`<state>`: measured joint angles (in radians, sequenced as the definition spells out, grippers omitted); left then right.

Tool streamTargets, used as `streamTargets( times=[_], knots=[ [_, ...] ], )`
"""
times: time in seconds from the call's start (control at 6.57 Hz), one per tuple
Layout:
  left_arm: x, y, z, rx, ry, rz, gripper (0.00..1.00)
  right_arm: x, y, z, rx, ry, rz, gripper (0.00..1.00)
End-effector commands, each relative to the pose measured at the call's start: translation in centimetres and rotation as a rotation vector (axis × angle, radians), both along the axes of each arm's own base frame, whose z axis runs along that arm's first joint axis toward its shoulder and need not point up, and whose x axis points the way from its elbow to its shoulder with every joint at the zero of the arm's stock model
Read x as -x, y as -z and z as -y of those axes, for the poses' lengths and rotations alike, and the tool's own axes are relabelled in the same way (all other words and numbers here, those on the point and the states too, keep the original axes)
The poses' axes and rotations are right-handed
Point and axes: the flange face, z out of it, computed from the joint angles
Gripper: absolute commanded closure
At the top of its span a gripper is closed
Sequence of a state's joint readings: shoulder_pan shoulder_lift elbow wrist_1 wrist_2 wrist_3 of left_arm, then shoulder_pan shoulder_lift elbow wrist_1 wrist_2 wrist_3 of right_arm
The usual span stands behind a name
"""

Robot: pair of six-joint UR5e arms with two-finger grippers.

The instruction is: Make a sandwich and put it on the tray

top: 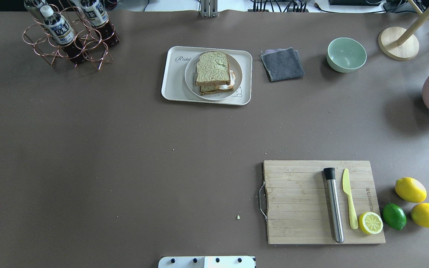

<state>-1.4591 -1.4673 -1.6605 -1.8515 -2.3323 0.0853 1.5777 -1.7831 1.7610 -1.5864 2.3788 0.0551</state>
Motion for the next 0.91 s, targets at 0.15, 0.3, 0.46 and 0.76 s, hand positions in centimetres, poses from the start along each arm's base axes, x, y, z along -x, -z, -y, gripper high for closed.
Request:
streamTargets(
  times=[0.15, 0.3, 0.46, 0.76],
  knots=[
    [4.8, -3.4, -2.4, 0.120, 0.087, 0.023, 0.02, 0.0, -0.1, -0.1, -0.002, 0.002, -0.003, 0.00],
    [5.0, -3.6, -2.6, 0.129, 0.093, 0.017, 0.02, 0.1, 0.1, 0.0, -0.011, 0.003, 0.003, 0.00],
    [5.0, -3.8, -2.6, 0.136, 0.094, 0.019, 0.02, 0.0, 0.1, 0.0, -0.013, 0.004, 0.000, 0.00],
    [4.9, -4.5, -3.6, 0.147, 0.091, 0.015, 0.02, 0.0, -0.1, -0.4, -0.014, 0.009, 0.002, 0.00]
  ],
)
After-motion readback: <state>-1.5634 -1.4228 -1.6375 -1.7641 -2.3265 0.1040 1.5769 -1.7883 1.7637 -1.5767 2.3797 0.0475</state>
